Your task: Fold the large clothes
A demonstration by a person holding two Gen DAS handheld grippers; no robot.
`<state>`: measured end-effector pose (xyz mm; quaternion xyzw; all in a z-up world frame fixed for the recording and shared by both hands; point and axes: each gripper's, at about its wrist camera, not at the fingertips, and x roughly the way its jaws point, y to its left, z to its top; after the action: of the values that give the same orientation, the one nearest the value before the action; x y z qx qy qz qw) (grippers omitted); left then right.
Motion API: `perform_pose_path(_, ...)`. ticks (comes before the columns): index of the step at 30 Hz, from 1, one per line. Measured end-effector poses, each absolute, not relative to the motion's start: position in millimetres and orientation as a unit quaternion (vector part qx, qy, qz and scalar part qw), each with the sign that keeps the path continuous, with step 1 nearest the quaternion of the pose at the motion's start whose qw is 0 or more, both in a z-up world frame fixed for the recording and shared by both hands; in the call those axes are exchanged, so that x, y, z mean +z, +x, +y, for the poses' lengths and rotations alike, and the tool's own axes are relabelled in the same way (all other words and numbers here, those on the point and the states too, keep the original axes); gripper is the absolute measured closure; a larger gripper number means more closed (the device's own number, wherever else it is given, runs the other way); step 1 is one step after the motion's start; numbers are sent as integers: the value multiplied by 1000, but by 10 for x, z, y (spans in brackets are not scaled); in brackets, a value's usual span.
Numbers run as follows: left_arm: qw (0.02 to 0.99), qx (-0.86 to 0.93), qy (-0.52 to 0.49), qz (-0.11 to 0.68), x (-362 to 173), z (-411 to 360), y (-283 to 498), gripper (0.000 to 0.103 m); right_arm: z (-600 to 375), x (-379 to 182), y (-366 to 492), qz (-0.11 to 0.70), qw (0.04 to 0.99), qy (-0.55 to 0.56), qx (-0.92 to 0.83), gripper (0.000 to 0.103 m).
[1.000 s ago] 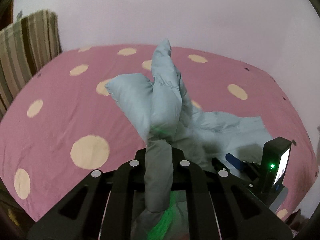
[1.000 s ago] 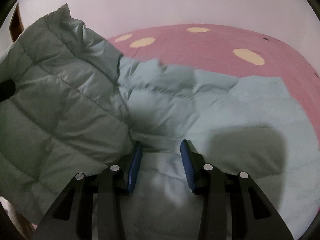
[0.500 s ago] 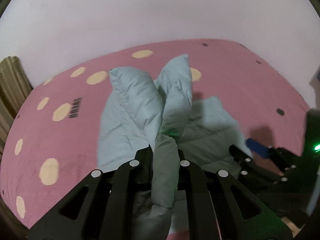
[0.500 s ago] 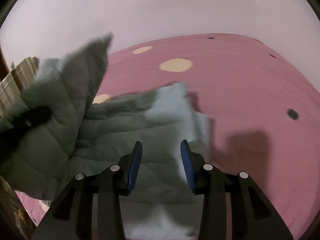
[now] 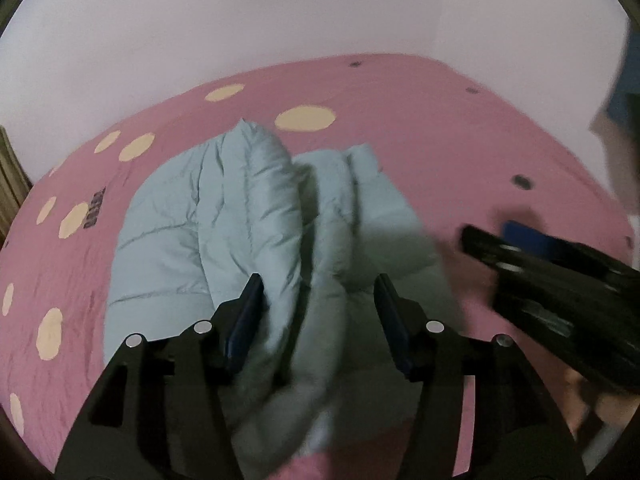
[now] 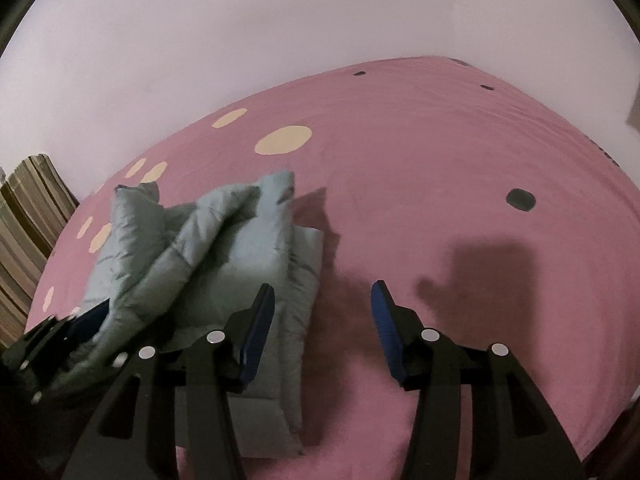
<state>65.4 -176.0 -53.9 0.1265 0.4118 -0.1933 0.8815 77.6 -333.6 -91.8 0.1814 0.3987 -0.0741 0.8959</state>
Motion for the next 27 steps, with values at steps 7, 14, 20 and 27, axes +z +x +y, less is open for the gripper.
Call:
perform_pose_path(7, 907, -186, 71, 370, -77, -1026, 489, 35, -3086, -751, 752, 389, 899, 195, -40, 40)
perform_pose_path(14, 924, -55, 27, 376, -281, -16, 862, 35, -2584, -743, 1040, 406, 889, 211, 20, 33)
perform_pose_path(20, 915, -29, -2, 402, -559, 321, 1033, 35, -2239, -886, 1253, 440, 876, 195, 35, 32)
perform_pose_path(27, 911, -65, -10, 406, -607, 177, 1107, 35, -2234, -778, 1232, 433, 885, 169, 38, 92)
